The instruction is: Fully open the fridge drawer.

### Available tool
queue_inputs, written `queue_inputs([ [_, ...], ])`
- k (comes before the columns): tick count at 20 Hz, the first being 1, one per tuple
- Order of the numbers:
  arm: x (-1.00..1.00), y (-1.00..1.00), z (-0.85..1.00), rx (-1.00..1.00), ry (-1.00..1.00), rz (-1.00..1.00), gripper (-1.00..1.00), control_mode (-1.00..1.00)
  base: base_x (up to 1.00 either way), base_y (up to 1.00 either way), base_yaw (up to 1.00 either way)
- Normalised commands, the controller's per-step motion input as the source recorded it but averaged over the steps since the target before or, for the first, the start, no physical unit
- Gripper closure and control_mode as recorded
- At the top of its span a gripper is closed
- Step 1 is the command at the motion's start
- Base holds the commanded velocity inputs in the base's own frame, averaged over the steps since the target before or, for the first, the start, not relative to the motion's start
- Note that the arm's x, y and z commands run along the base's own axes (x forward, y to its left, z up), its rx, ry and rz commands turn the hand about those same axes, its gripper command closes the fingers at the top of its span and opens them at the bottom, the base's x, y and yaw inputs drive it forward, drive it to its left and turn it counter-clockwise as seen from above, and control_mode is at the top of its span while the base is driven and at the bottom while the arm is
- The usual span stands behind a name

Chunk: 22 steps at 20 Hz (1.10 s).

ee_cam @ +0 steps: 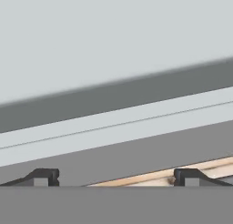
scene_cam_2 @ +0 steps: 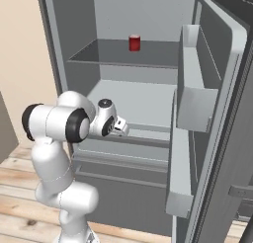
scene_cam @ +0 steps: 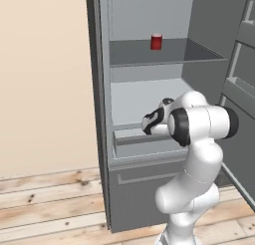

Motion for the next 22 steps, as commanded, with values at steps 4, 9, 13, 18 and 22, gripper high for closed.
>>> queue_inputs([
  [4,0.13,0.01,-0.06,0.00,0.00,0.00,-1.00,-1.00,0.00,0.00,0.00],
  [9,0.16,0.02,-0.09,0.00,0.00,0.00,-1.00,-1.00,0.00,0.00,0.00],
  [13,0.09,0.07,-0.21,0.00,0.00,0.00,-1.00,-1.00,0.00,0.00,0.00],
  [18,0.02,0.14,-0.34,0.00,0.00,0.00,-1.00,-1.00,0.00,0.00,0.00],
  [22,0.00,0.16,-0.32,0.00,0.06,0.00,-1.00,-1.00,0.00,0.00,0.00],
])
